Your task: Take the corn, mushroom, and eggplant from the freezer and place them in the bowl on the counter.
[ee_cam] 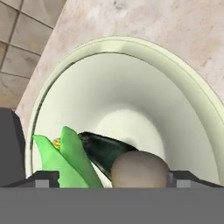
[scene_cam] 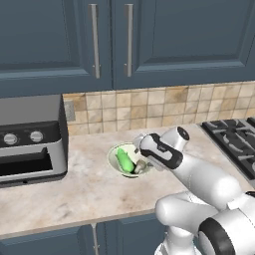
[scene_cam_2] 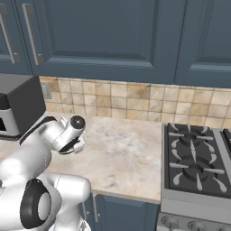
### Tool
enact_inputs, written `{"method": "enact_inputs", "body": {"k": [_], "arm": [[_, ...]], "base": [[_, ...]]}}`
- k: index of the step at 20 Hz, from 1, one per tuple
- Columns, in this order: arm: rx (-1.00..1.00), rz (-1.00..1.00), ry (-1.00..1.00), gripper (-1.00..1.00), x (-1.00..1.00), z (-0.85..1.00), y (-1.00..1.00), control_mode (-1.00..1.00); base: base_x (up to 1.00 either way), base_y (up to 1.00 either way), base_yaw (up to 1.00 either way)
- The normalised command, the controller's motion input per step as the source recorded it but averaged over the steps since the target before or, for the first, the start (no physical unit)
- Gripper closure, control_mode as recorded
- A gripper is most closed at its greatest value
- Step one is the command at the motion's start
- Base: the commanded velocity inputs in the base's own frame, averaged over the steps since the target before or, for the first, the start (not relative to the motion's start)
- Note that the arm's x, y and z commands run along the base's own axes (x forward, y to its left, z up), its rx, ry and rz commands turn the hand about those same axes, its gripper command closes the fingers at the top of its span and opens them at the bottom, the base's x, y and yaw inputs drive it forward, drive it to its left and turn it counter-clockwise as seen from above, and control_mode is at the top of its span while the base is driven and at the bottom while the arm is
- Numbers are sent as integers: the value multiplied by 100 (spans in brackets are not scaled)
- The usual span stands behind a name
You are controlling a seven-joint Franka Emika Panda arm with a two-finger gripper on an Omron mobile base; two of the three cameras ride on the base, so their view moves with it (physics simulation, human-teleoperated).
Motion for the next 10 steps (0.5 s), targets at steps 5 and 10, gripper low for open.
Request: {"method": "enact_inputs", "body": {"k": [5,10], "arm": [[0,0,-1,-100,1,-4,-6,-100],[3,0,-11,-100,-46,40,0,-100]], "base": [[0,0,0],[0,0,0]]}}
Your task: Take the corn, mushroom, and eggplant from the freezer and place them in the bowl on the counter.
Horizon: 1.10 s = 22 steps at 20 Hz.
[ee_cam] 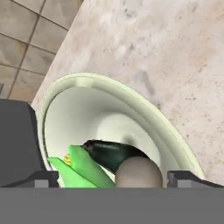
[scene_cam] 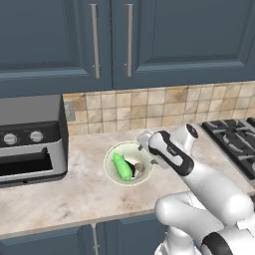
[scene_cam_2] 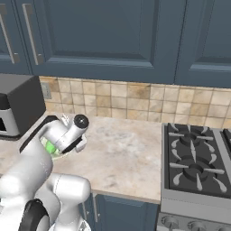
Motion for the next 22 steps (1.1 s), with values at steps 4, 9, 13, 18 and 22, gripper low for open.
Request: {"method": "enact_inputs", "body": {"k": [4,9,13,18,22], "arm": [[7,0,-15,-100,-59,37,-10,-100],[3,0,-6,-100,-24,15,-3,-100],[5,0,-20,-100,-73,40,-24,-100],[4,0,-17,-100,-97,83,-17,-100],[1,0,-8,-100,-100,100,-12,-100]], "base": [[0,0,0],[0,0,0],[0,0,0],[0,0,0],[0,0,0]]}}
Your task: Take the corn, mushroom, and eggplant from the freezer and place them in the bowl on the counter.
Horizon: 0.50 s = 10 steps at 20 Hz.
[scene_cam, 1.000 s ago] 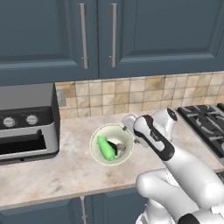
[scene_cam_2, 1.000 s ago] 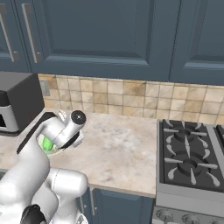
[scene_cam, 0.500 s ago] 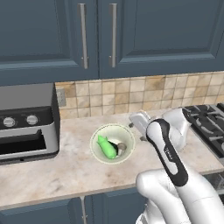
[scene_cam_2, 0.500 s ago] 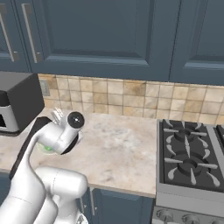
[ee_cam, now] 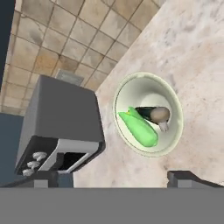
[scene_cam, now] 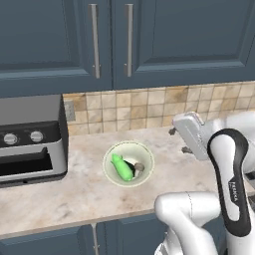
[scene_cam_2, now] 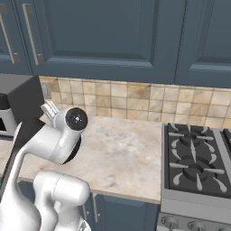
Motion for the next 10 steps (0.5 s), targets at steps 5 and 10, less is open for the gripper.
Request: {"method": "enact_inputs", "body": {"k": [5,10], "arm": [[0,0,-23,-100,-100,62,-2,-100],[0,0,-43,-100,-100,48,0,-100]], "base": [[0,0,0],[0,0,0]]}}
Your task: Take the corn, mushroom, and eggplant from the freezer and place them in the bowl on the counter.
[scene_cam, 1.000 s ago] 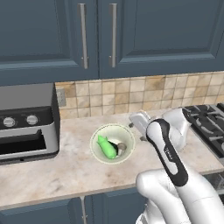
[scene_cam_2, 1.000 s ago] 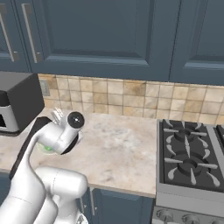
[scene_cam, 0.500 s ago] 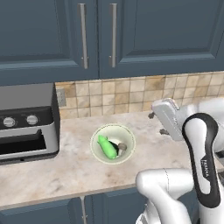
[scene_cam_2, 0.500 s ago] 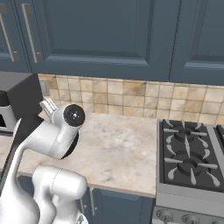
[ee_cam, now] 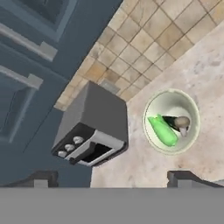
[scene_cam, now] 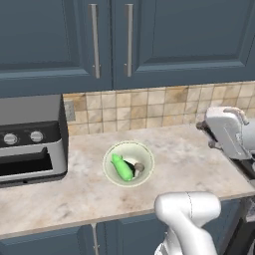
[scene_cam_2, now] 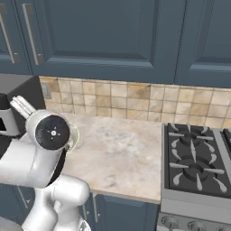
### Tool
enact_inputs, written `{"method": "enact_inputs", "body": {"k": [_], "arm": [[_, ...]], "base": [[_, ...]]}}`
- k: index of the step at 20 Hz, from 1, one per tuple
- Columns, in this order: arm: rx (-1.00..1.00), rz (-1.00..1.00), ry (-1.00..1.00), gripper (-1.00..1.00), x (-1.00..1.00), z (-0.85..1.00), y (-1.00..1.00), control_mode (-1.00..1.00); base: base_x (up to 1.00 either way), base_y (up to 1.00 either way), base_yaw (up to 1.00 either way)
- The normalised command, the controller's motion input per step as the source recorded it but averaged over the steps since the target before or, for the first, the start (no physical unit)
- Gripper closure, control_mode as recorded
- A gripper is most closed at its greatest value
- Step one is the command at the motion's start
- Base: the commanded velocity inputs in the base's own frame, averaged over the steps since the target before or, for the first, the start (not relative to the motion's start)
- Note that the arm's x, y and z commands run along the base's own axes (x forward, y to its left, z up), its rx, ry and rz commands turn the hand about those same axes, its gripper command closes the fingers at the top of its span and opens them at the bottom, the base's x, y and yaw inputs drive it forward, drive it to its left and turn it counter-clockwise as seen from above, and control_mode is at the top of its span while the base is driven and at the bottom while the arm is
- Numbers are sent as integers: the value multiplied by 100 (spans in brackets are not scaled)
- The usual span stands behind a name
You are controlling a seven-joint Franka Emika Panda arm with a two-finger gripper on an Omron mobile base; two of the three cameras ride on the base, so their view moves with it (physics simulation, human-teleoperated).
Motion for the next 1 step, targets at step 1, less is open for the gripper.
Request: {"method": "enact_inputs", "body": {"k": [1], "arm": [[0,0,-43,-100,-100,44,0,-100]], "base": [[0,0,0]]}}
